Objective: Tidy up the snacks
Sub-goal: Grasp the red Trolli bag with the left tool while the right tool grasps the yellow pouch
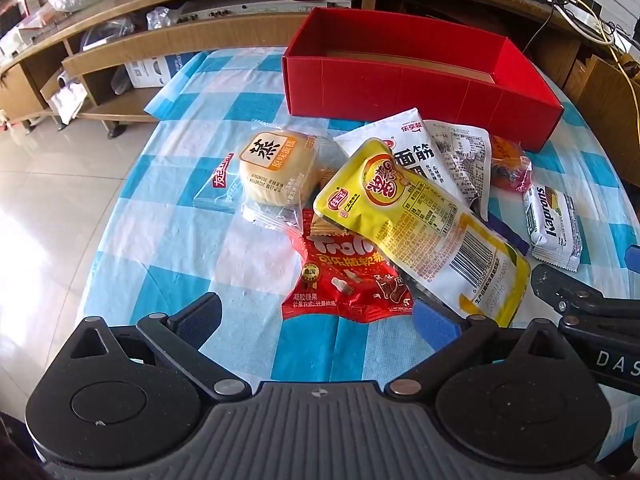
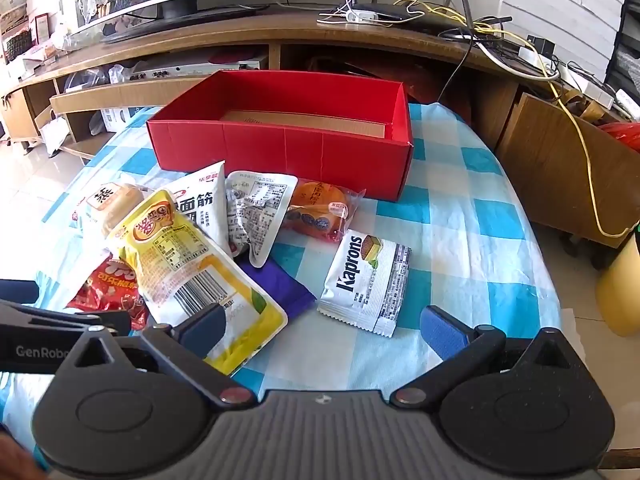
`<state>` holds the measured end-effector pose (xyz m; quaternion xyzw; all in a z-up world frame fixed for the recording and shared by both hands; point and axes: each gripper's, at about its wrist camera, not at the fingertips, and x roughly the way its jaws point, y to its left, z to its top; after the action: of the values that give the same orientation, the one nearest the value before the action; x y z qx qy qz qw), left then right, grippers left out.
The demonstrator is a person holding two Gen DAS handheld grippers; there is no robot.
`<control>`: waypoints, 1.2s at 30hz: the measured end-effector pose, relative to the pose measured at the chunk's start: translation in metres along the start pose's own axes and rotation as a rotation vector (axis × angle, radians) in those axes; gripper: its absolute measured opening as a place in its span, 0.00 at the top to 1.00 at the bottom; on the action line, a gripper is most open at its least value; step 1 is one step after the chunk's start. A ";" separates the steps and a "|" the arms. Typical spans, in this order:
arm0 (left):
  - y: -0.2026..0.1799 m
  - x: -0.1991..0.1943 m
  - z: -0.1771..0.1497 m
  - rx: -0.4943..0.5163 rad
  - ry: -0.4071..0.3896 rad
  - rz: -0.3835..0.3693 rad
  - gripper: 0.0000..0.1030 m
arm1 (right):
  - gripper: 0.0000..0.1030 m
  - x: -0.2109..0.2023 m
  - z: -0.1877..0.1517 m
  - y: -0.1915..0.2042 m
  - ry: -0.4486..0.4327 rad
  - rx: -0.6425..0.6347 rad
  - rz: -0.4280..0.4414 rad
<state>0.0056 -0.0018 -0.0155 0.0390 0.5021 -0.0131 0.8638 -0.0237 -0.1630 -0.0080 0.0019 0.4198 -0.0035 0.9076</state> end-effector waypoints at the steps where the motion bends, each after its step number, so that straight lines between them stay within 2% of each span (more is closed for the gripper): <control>1: 0.000 0.000 0.000 0.001 0.002 0.001 0.01 | 0.00 0.000 0.000 0.000 0.001 -0.001 0.000; 11: 0.001 0.002 -0.001 0.002 0.017 0.003 0.02 | 0.00 0.003 -0.001 0.006 0.005 -0.002 0.002; 18: 0.007 0.006 0.000 -0.017 0.030 -0.004 0.02 | 0.00 0.009 0.003 0.006 0.015 -0.025 0.034; 23: 0.016 0.007 0.001 -0.044 0.035 -0.008 0.02 | 0.00 0.011 0.012 0.014 -0.022 -0.111 0.046; 27: 0.026 0.006 0.000 -0.060 0.042 -0.002 0.02 | 0.00 0.018 0.020 0.025 0.014 -0.180 0.102; 30: 0.035 0.007 -0.001 -0.083 0.048 -0.002 0.02 | 0.00 0.024 0.026 0.033 0.071 -0.214 0.185; 33: 0.045 0.009 -0.001 -0.119 0.063 -0.005 0.04 | 0.00 0.030 0.035 0.047 0.057 -0.281 0.251; 36: 0.057 0.013 -0.001 -0.163 0.084 -0.013 0.05 | 0.00 0.043 0.045 0.056 0.115 -0.322 0.340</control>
<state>0.0144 0.0550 -0.0246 -0.0343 0.5377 0.0239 0.8421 0.0389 -0.1076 -0.0121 -0.0720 0.4597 0.2165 0.8582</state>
